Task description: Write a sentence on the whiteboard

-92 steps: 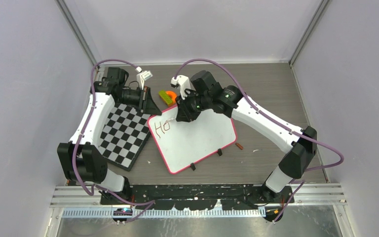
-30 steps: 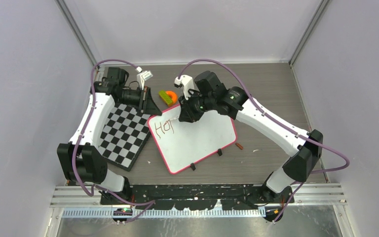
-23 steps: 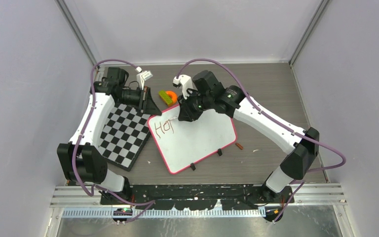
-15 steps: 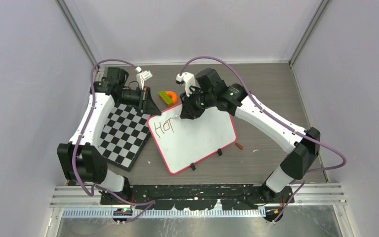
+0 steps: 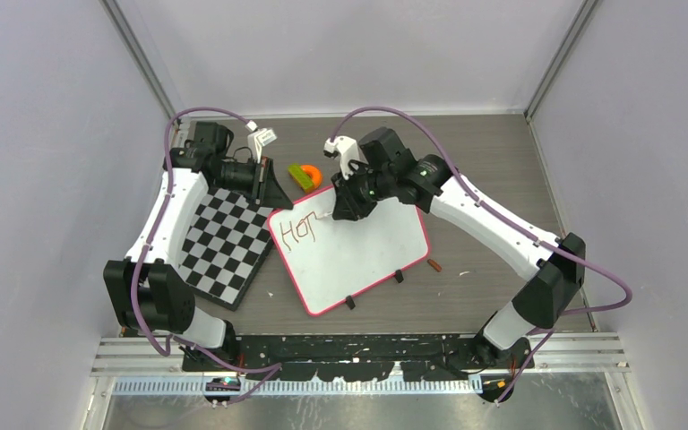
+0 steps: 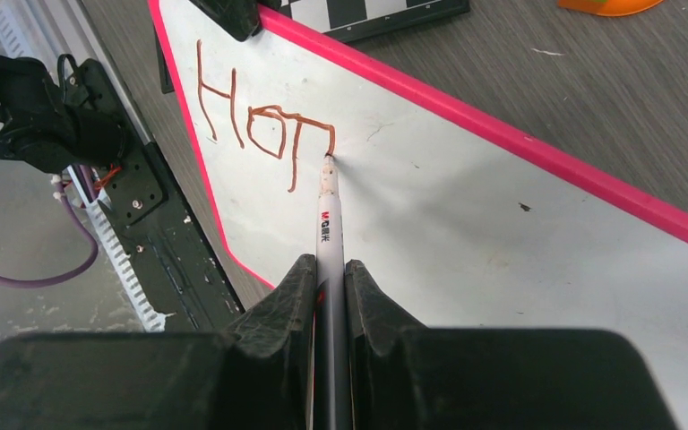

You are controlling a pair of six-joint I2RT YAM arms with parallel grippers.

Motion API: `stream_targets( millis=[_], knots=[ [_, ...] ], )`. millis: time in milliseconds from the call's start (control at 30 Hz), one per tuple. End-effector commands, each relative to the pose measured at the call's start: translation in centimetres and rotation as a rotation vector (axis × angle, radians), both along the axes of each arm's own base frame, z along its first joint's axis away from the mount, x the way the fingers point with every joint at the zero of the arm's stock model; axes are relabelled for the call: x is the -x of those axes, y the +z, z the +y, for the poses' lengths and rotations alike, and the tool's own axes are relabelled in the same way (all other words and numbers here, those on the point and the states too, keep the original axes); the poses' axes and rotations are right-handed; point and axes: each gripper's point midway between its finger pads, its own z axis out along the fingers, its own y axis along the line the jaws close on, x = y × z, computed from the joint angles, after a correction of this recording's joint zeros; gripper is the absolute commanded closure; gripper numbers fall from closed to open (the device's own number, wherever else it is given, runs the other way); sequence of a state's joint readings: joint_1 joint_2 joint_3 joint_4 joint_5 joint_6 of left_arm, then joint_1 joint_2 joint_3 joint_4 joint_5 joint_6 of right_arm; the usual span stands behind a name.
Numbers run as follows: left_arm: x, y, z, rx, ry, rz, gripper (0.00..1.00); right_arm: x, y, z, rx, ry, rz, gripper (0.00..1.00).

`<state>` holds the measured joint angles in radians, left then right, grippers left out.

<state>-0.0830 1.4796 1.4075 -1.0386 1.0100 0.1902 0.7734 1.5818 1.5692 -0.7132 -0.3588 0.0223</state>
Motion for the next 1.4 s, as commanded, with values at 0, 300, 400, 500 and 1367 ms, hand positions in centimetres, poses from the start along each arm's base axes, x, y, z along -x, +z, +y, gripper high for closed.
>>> stream_targets(
  millis=[0, 300, 400, 500, 1367],
  knots=[
    [0.5, 1.1, -0.1, 0.018, -0.001, -0.009, 1.0, 0.6, 1.0, 0.0, -0.015, 0.014, -0.045, 1.0],
    [0.7, 1.1, -0.2, 0.019, -0.003, -0.011, 1.0, 0.7, 0.8, 1.6, -0.023, 0.034, -0.043, 1.0],
    [0.7, 1.1, -0.1, 0.015, -0.002, -0.012, 1.0, 0.7, 1.1, 1.9, -0.027, 0.039, -0.045, 1.0],
    [0.7, 1.1, -0.1, 0.015, -0.002, -0.014, 1.0, 1.1, 1.3, 1.9, -0.031, 0.049, -0.043, 1.0],
    [0.8, 1.1, -0.1, 0.013, -0.003, -0.015, 1.0, 0.8, 1.1, 0.0, -0.014, 0.021, -0.037, 1.0]
  ],
)
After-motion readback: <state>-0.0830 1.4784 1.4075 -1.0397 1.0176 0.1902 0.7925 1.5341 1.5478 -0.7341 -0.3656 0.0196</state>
